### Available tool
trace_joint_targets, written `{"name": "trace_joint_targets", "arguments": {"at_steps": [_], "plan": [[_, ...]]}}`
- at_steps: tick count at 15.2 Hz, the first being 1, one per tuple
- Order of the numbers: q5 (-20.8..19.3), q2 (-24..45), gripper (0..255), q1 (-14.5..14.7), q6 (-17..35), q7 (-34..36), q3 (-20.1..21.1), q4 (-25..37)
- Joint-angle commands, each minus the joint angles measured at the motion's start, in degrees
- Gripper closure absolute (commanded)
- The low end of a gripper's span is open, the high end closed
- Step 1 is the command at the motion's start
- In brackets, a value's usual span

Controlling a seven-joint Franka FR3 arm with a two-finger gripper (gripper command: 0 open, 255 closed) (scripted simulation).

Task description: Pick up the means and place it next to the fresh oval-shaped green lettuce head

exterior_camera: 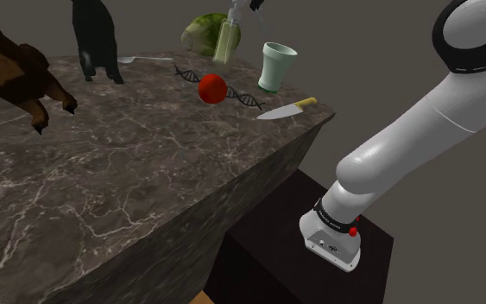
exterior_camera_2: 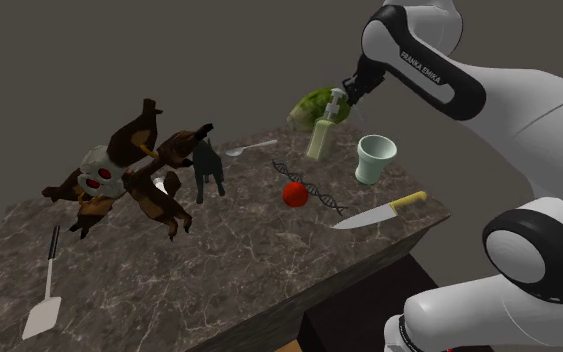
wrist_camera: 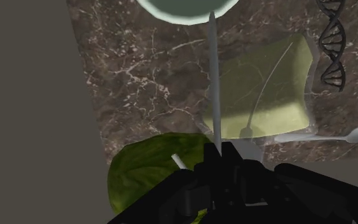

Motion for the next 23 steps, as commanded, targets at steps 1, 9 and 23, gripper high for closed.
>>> {"name": "trace_joint_targets", "arguments": {"at_steps": [1,9,23], "plan": [[0.16,-0.70,255,0.10,1.66,-0.07,0.09,-2.68],[0.59,-2.66,255,0.29,8.06,-0.66,0.00,-11.06],[1.20,-4.01,255,0.62,18.89,-1.50,0.10,-23.25]]}}
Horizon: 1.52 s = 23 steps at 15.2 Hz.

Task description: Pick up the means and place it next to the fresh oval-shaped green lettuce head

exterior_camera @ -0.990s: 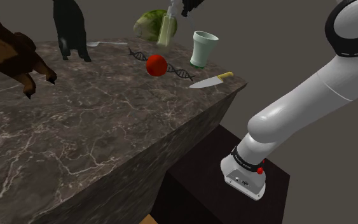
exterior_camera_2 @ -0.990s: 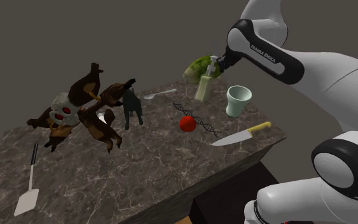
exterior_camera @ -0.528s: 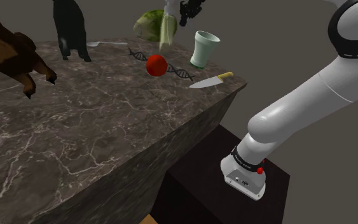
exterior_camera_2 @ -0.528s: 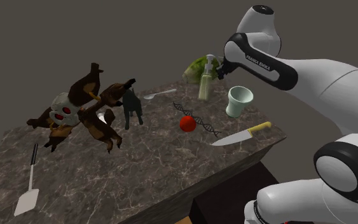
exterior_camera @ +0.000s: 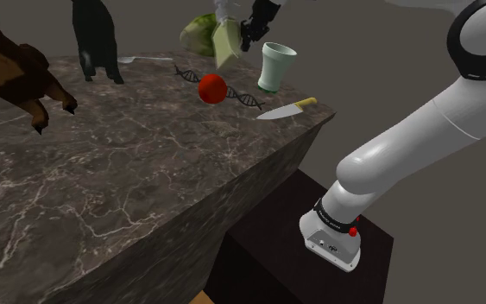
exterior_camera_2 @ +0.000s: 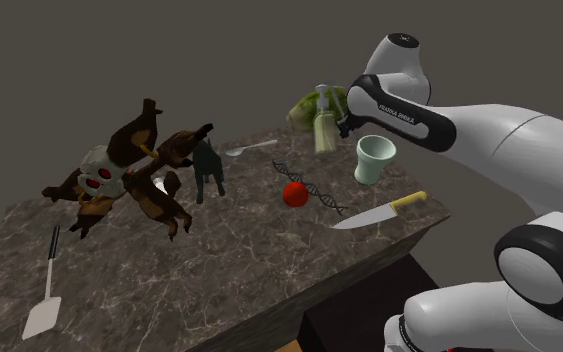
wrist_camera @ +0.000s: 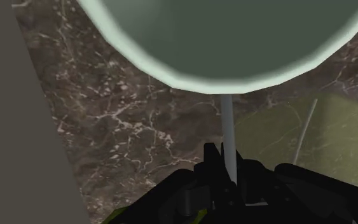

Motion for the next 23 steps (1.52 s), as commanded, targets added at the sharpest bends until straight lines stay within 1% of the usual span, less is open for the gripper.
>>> {"name": "trace_joint_targets", "arguments": {"at_steps": [1,10,18,19,23], "plan": [[0.04,0.08,255,0.06,1.39,0.01,0.11,-1.30],[0.36,0.65,255,0.23,8.32,-0.45,0.33,-7.68],[0.38,0.71,255,0.23,8.71,-0.47,0.34,-8.01],[0.38,0.71,0,0.23,8.71,-0.47,0.35,-8.01],[0.38,0.71,0,0.23,8.71,-0.47,0.34,-8.01]]}}
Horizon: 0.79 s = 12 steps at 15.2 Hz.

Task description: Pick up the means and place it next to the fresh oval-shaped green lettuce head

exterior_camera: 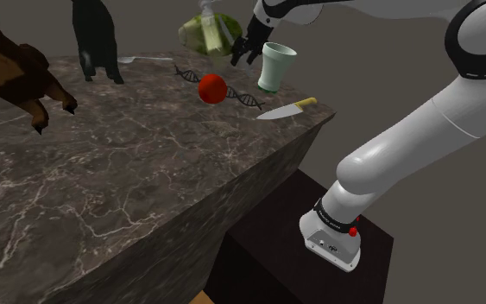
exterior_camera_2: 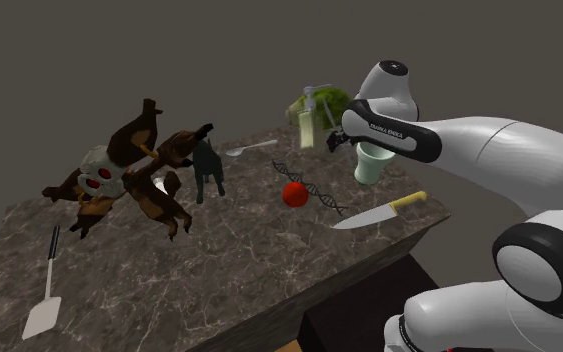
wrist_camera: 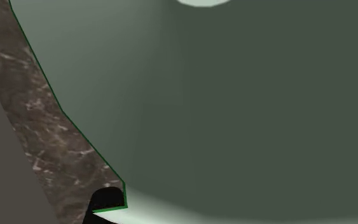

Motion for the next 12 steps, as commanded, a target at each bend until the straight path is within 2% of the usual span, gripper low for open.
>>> {"name": "trace_joint_targets", "arguments": {"at_steps": [1,5,12], "plan": [[0.00,0.00,0,0.00,0.00,0.00,0.00,0.00],[0.15,-3.22,0,-0.15,-7.06,-0.18,-0.66,3.82],[0.15,-3.22,0,-0.15,-7.06,-0.18,-0.67,3.82]]}}
